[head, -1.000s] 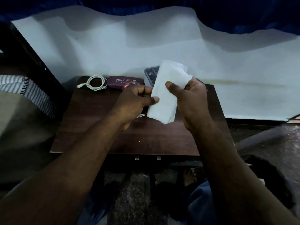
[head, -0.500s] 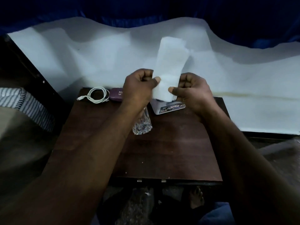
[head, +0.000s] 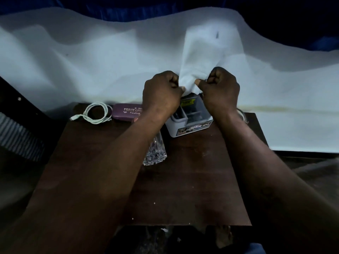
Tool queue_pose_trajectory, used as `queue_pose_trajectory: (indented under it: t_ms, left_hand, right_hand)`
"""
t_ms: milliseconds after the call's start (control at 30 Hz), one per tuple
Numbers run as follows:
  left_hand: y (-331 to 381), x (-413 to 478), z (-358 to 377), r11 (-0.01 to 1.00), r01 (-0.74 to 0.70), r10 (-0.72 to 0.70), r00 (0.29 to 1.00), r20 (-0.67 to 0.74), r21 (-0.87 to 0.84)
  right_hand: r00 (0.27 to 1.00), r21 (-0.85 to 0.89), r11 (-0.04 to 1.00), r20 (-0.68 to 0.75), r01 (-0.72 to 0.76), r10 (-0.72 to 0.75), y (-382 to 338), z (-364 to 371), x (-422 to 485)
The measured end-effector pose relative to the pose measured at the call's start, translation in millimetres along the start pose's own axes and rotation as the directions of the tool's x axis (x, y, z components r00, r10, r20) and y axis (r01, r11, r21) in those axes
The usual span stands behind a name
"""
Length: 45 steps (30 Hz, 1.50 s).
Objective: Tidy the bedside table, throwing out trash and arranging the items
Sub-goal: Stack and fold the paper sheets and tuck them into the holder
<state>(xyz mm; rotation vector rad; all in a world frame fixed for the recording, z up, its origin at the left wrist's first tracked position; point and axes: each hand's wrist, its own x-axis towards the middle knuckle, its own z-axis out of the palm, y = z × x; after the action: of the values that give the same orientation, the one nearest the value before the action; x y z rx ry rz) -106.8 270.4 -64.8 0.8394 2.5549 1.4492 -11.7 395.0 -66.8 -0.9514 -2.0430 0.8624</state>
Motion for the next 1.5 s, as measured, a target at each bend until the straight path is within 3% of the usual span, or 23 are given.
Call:
queue_pose_trajectory:
  t_ms: [300,667,767,1067,1300,1500]
  left_hand:
    - [-3.3,6.4,1.8,0.937,-0.099,0.088,0.995,0.047,0.335]
    - [0.7,3.5,-3.6,0.923,-0.056,0.024,0.996,0.089,0.381]
    - [-0.8,3.0,-2.6,0.929,-0.050,0.015,0.995,0.098,0.367]
    - [-1.4,1.7,1.4,0.934,-0.128,0.116,0.992,0.057,0.332]
    - [-2.1,0.8,4.3,0.924,-0.108,0.084,0.993,0.080,0.366]
    - [-0.4,9.1,0.7,0.982,-0.114,0.123,0.991,-0.049,0.147]
  right_hand:
    - [0.994,-0.077,0.995,0.089,0.070,-0.063,4.9,6.6,9.3]
    - [0.962,-0.174,0.966,0.227,0.192,-0.150,4.8,4.2,11.1]
    - [0.950,-0.216,0.955,0.281,0.203,-0.139,7.9,-0.3,14.0]
    - [0.959,-0.280,0.936,0.243,0.213,-0.146,8.6,3.6,12.8]
    - [0.973,-0.140,0.981,0.209,0.132,-0.101,4.1,-3.0,13.4]
    - [0.963,-0.225,0.960,0.246,0.164,-0.107,8.0,-0.4,11.4]
